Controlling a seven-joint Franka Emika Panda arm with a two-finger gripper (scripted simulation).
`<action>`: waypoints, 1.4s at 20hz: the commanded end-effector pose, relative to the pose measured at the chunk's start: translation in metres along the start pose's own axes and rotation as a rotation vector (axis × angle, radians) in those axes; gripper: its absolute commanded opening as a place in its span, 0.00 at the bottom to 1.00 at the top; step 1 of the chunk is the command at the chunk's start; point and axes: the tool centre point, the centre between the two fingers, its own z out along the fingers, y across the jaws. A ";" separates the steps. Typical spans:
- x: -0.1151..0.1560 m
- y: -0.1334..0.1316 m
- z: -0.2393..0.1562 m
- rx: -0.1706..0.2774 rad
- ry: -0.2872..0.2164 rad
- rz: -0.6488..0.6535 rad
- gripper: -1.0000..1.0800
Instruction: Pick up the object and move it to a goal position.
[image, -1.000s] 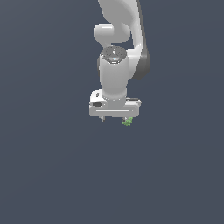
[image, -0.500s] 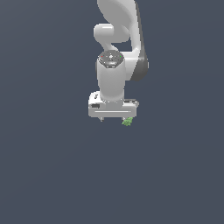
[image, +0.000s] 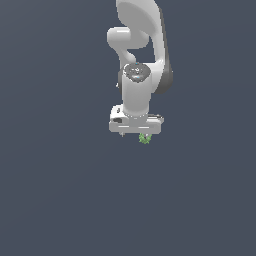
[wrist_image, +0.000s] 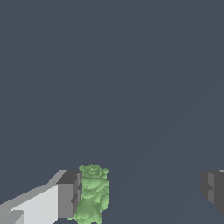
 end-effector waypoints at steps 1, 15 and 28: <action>-0.011 -0.010 0.010 -0.003 -0.002 0.019 0.96; -0.078 -0.055 0.056 -0.015 -0.007 0.123 0.96; -0.084 -0.057 0.073 -0.016 -0.008 0.129 0.96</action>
